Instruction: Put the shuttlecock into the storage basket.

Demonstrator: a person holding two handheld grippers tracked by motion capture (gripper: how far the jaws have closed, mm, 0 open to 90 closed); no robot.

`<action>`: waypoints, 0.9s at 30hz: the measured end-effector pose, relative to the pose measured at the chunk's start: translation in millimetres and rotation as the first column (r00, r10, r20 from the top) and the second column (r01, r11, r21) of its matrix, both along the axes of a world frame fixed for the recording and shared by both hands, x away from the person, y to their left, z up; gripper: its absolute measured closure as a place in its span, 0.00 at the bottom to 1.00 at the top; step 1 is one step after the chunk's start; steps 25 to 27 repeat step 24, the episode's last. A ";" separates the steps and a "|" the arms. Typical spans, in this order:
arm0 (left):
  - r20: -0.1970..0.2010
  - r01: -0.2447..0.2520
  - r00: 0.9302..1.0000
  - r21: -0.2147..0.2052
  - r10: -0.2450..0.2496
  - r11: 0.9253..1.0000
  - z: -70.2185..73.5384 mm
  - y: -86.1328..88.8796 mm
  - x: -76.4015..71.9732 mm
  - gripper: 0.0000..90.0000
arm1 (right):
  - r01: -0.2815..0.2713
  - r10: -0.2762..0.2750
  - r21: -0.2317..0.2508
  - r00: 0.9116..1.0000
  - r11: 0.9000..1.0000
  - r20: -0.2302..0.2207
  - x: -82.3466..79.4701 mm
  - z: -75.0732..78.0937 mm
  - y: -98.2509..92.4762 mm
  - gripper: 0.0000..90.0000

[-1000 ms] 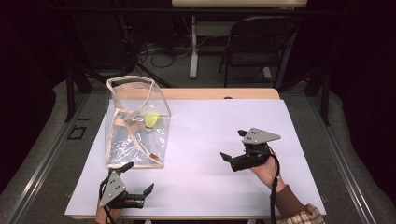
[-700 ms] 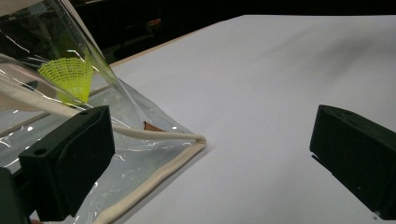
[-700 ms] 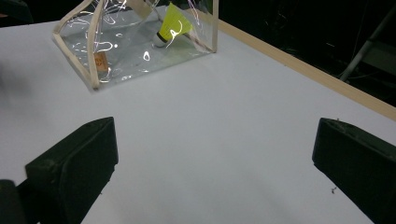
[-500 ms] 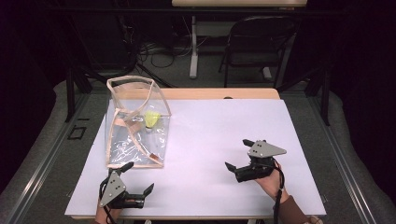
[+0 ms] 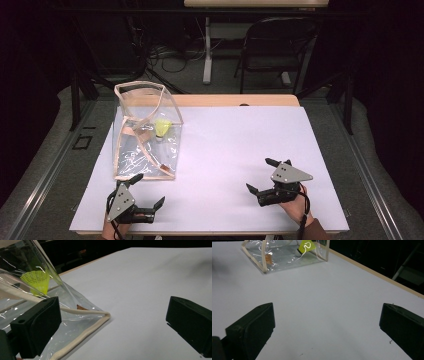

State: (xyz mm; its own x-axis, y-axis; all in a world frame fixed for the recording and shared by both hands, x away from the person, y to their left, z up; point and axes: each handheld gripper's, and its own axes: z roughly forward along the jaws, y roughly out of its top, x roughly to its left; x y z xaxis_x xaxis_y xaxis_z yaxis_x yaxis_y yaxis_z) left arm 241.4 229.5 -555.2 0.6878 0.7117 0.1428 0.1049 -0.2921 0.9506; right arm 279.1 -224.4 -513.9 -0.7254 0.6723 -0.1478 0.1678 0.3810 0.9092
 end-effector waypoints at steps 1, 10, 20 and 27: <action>0.000 -0.001 1.000 -0.001 0.001 1.000 0.0 0.1 0.0 0.00 | 0.005 -0.005 -0.006 1.000 1.000 0.010 -4.8 -2.8 -1.7 0.00; 0.002 0.000 1.000 0.002 0.000 1.000 0.0 0.0 0.1 0.00 | 0.027 -0.027 -0.007 0.999 1.000 0.029 -21.3 -9.9 -8.8 0.00; 0.004 0.001 1.000 0.007 -0.001 1.000 0.1 -0.4 -0.2 0.00 | 0.043 -0.042 -0.018 0.999 0.999 0.035 -33.0 -17.0 -11.0 0.00; 0.006 0.000 1.000 0.004 0.000 1.000 -0.1 -0.2 0.2 0.00 | 0.041 -0.041 -0.015 0.998 0.999 0.038 -33.1 -16.8 -11.1 0.00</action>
